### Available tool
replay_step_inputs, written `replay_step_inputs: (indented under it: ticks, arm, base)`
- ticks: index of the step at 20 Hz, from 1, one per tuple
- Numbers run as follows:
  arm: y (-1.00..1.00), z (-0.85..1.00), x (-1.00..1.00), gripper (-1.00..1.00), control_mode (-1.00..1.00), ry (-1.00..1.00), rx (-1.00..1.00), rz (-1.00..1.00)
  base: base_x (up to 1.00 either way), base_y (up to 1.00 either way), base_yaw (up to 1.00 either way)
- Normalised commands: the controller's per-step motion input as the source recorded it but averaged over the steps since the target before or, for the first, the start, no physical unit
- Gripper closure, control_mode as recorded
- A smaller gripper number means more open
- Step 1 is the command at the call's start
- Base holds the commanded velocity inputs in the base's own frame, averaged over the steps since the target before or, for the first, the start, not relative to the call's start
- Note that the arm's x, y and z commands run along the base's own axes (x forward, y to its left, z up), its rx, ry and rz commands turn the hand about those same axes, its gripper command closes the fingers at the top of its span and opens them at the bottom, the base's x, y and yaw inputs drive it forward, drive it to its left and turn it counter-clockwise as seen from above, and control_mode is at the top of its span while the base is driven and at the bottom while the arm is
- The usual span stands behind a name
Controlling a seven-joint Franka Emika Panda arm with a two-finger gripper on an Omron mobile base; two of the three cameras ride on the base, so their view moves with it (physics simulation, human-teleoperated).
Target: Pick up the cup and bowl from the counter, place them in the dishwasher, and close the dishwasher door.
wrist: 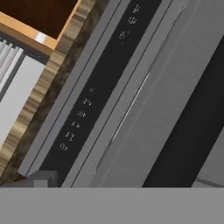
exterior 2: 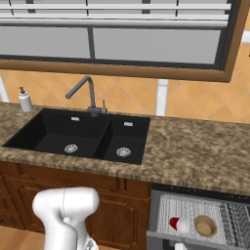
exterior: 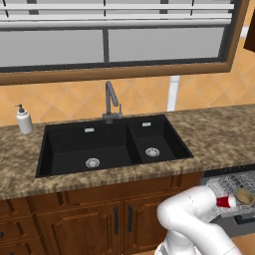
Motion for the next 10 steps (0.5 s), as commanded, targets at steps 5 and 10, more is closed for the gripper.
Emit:
replay_step_inputs:
  ticks: [5, 10]
  arm:
    - [0.24, 0.0, 1.0, -1.0, -1.0, -0.13, 0.0, 0.12]
    - [0.23, 0.0, 1.0, -1.0, -1.0, -0.07, 0.0, 0.1]
  base:
    - [0.0, 0.0, 0.0]
    - [0.0, 0.0, 0.0]
